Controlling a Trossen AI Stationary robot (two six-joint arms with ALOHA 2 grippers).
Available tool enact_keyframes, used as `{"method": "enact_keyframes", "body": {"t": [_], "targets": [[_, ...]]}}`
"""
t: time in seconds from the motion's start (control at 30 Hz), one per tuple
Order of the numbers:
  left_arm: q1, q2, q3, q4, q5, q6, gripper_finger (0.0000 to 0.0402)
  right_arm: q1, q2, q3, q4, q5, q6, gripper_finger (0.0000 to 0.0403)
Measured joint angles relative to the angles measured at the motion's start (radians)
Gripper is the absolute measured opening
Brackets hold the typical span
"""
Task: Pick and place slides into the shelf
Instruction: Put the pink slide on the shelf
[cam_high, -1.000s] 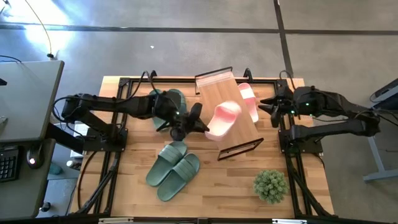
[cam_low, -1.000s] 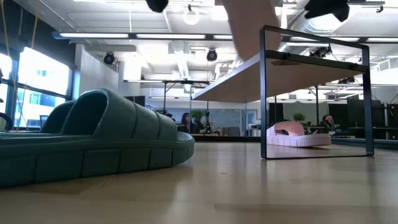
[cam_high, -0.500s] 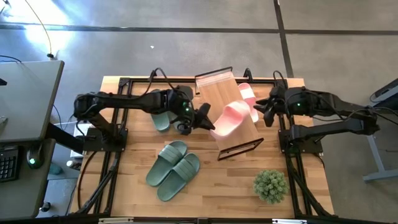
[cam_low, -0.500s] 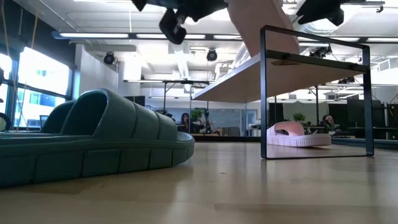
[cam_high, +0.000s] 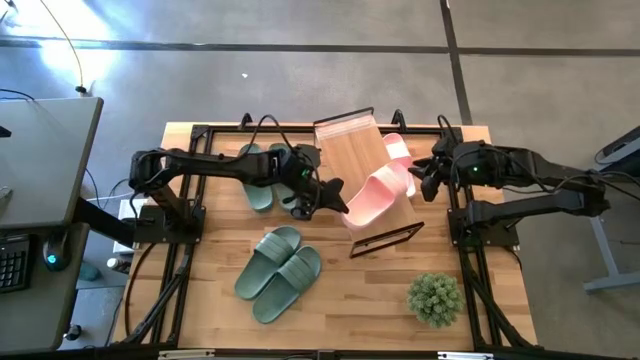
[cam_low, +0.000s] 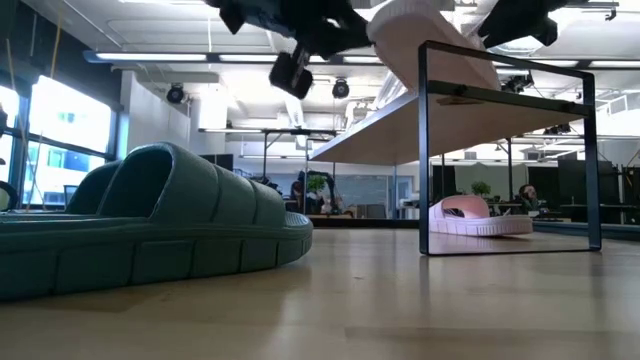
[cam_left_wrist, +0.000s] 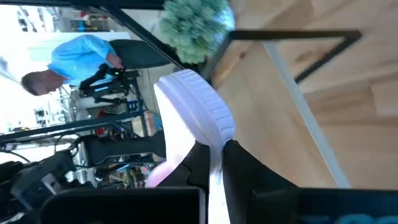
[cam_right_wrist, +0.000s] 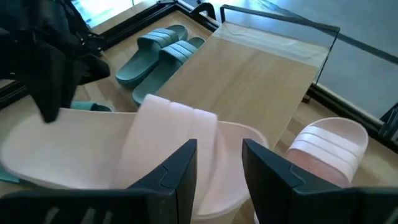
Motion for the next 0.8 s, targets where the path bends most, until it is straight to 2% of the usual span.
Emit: {"method": "enact_keyframes", "body": {"t": [0.5,0.8], "targets": [[-0.001,0.007,0.000,-0.080,-0.017,0.148,0.0006,0.000,0.059,0.000,0.000,-0.002,0.052,0.0119],[-0.001,0.007,0.000,-0.083,-0.081,0.118,0.0041,0.000,0.089,0.000,0.001,-0.009,0.061,0.0119]]}}
